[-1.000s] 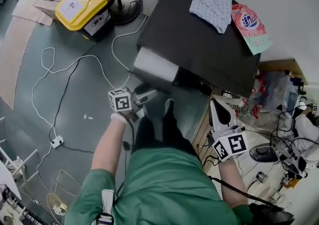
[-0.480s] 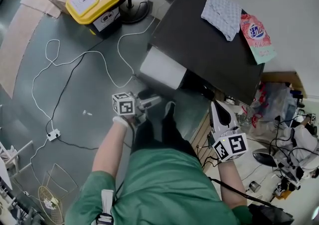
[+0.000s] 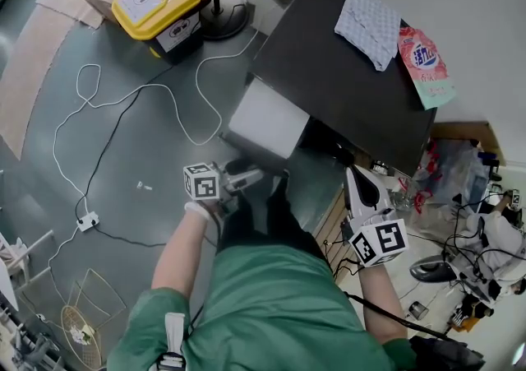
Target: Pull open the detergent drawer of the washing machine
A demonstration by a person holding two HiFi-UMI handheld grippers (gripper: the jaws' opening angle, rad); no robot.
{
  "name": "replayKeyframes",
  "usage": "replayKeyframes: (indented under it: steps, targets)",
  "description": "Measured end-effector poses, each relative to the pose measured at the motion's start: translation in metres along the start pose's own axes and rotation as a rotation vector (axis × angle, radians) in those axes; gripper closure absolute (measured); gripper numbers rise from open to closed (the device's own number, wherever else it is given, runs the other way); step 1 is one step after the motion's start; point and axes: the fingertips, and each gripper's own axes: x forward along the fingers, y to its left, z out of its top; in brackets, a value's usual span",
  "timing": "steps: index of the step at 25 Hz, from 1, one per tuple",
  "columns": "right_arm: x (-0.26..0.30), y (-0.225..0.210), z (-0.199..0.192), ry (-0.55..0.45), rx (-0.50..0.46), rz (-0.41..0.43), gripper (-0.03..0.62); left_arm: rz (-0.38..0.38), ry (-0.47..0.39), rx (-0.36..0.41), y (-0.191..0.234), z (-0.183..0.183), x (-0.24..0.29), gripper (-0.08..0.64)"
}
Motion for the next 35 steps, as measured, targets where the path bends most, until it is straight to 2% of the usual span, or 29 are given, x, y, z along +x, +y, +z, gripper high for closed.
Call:
replayKeyframes:
  steps: [6,16,22,25,29,32,35]
  targets:
    - [0.001,0.001,0.003,-0.005,-0.003,0.007,0.594,0.008,0.003,-0.01,0.0,-0.004,-0.004,0.241]
    - [0.005,0.001,0.016,-0.025,0.003,0.018,0.594,0.08,0.034,-0.026,0.001,-0.017,-0.013,0.249]
    - [0.007,-0.005,0.021,-0.048,0.014,0.029,0.594,0.195,0.099,-0.01,0.01,-0.033,-0.034,0.252]
    - [0.008,-0.014,0.024,-0.056,0.049,0.027,0.594,0.29,0.112,0.043,0.011,-0.032,-0.05,0.27]
    - [0.014,-0.022,0.03,-0.06,0.051,0.007,0.594,0.443,0.047,0.171,-0.009,-0.005,-0.076,0.316]
    - [0.02,-0.026,0.038,-0.069,0.049,0.013,0.594,0.497,-0.014,0.286,-0.04,0.024,-0.079,0.35]
    - [0.026,-0.023,0.049,-0.085,0.041,0.04,0.594,0.528,-0.108,0.364,-0.072,0.055,-0.072,0.371]
